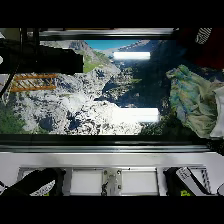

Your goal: Fold the clothes and pants, and hang the long-sleeved shirts on hangers.

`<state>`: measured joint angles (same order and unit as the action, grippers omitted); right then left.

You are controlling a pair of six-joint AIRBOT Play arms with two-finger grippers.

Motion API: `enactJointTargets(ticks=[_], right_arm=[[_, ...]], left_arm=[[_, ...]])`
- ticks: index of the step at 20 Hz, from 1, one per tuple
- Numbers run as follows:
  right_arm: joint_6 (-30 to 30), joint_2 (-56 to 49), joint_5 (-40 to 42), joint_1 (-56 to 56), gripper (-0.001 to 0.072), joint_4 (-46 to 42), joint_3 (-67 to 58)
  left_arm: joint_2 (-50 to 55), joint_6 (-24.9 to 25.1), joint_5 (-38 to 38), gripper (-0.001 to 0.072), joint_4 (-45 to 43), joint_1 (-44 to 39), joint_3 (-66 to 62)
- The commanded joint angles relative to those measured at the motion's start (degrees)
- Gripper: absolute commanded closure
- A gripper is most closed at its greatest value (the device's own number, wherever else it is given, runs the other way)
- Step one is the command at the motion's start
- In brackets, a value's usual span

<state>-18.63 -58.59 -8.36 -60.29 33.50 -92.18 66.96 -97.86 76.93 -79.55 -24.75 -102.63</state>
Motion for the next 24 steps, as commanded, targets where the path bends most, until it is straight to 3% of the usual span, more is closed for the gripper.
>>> enactJointTargets(ticks=[1,16,18,19,20,21,24], right_arm=[[-2.2,-1.0,3.9,0.0,0.0702,-0.1,0.0],[-2.1,-4.9,10.7,-0.7,0.0699,0.1,0.5],[0.3,-4.9,10.7,-0.7,0.0680,0.1,0.5],[1.1,-4.9,10.7,-0.7,0.0486,0.1,0.5],[1.1,-4.9,10.7,-0.7,0.0230,0.1,0.5],[1.1,-4.9,10.8,-0.7,0.0096,0.1,0.5],[1.1,-4.2,10.5,-0.7,0.0100,0.1,0.5]], left_arm=[[0.0,0.0,0.0,0.0692,0.0,0.0,0.0],[0.1,0.0,0.0,0.0693,0.0,0.0,0.0],[0.1,0.0,0.0,0.0693,0.0,0.0,0.0],[0.1,0.0,0.0,0.0693,0.0,0.0,0.0],[0.1,0.0,0.0,0.0693,0.0,0.0,0.0],[0.1,0.0,0.0,0.0693,0.0,0.0,0.0],[0.1,0.0,0.0,0.0693,0.0,0.0,0.0]])
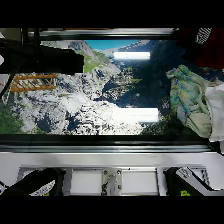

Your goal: Fold the clothes and pants, and hang the long-sleeved shirts on hangers.

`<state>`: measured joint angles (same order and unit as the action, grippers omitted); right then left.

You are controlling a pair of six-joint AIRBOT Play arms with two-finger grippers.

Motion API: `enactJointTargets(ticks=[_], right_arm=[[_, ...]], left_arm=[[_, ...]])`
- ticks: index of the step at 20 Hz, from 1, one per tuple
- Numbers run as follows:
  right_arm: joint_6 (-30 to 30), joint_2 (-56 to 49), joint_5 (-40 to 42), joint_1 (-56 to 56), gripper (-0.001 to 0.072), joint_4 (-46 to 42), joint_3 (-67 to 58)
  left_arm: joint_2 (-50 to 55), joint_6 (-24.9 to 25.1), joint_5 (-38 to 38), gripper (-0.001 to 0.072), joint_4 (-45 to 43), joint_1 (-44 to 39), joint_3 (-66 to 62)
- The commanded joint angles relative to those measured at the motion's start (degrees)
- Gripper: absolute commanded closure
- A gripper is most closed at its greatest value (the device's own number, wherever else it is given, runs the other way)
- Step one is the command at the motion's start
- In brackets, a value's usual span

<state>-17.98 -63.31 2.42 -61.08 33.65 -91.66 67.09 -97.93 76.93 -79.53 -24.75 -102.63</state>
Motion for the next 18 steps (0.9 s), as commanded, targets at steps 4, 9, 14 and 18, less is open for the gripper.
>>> enactJointTargets(ticks=[4,9,14,18], right_arm=[[0.4,4.7,-6.4,0.1,0.0099,0.0,0.0],[2.2,8.5,-34.6,0.2,0.0100,-0.2,0.0],[27.6,7.1,-59.6,4.3,0.0101,-25.9,0.0],[36.7,6.5,-60.3,25.1,0.0102,-52.3,3.4]], left_arm=[[0.0,0.0,0.0,0.0693,0.0,0.0,0.0],[0.0,0.0,-0.5,0.0693,0.0,0.0,0.0],[-0.3,0.0,-2.1,0.0693,-0.5,0.0,1.4],[-3.5,0.0,-7.8,0.0693,-0.2,0.0,11.9]])
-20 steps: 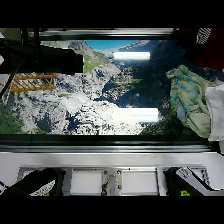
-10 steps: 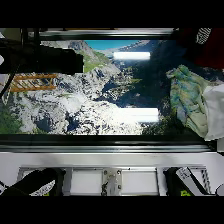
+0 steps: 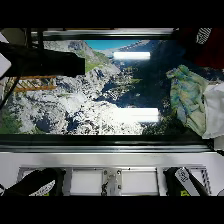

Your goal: Fold the clothes and pants, and hang the long-sleeved shirts on hangers.

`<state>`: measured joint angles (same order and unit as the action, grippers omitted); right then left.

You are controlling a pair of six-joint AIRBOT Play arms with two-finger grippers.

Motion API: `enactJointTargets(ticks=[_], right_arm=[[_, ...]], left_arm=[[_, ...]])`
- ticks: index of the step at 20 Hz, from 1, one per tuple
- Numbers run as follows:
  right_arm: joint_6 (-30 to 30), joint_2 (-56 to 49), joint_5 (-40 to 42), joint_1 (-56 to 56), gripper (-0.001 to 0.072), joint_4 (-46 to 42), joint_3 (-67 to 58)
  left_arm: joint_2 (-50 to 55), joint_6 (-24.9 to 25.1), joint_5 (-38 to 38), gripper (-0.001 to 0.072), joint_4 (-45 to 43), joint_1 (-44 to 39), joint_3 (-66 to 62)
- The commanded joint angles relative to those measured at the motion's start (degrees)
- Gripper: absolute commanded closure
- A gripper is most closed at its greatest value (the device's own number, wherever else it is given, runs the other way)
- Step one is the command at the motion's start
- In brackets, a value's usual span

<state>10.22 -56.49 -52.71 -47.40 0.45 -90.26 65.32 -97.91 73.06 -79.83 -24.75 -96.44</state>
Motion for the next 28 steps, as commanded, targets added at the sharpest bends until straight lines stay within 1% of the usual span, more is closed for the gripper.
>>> enactJointTargets(ticks=[1,5,8,11,13,14,15,16,17,28], right_arm=[[8.6,-0.3,-5.2,18.1,0.0102,-21.5,4.2],[8.7,-1.3,-4.8,42.8,0.0109,-22.7,15.3],[8.7,-3.7,-4.8,56.9,0.0109,-23.9,22.3],[8.7,-6.5,-4.8,65.8,0.0109,-23.9,25.7],[8.7,-8.2,-4.8,69.0,0.0109,-23.8,26.0],[8.7,-8.7,-4.8,70.0,0.0163,-23.8,26.0],[8.7,-9.0,-4.8,70.5,0.0354,-23.8,26.0],[8.7,-9.1,-4.8,70.7,0.0603,-23.8,26.0],[8.6,-9.2,-4.8,70.7,0.0686,-23.8,26.0],[8.7,-9.2,-4.8,70.7,0.0689,-23.8,26.0]], left_arm=[[-2.5,0.0,-5.5,0.0693,0.1,0.0,8.6],[-4.8,0.0,-8.6,0.0693,0.5,0.0,16.4],[-6.7,0.0,-9.9,0.0693,0.5,0.0,19.6],[-7.3,0.0,-9.9,0.0693,0.5,0.0,19.7],[-7.3,0.0,-10.3,0.0693,0.5,0.0,19.7],[-7.3,0.0,-10.3,0.0693,0.5,0.0,19.7],[-7.3,0.0,-10.3,0.0693,0.5,0.0,19.7],[-7.3,0.0,-10.3,0.0693,0.5,0.0,19.7],[-7.3,0.0,-10.3,0.0693,0.5,0.0,19.7],[-7.3,0.0,-10.3,0.0693,0.5,0.0,19.7]])
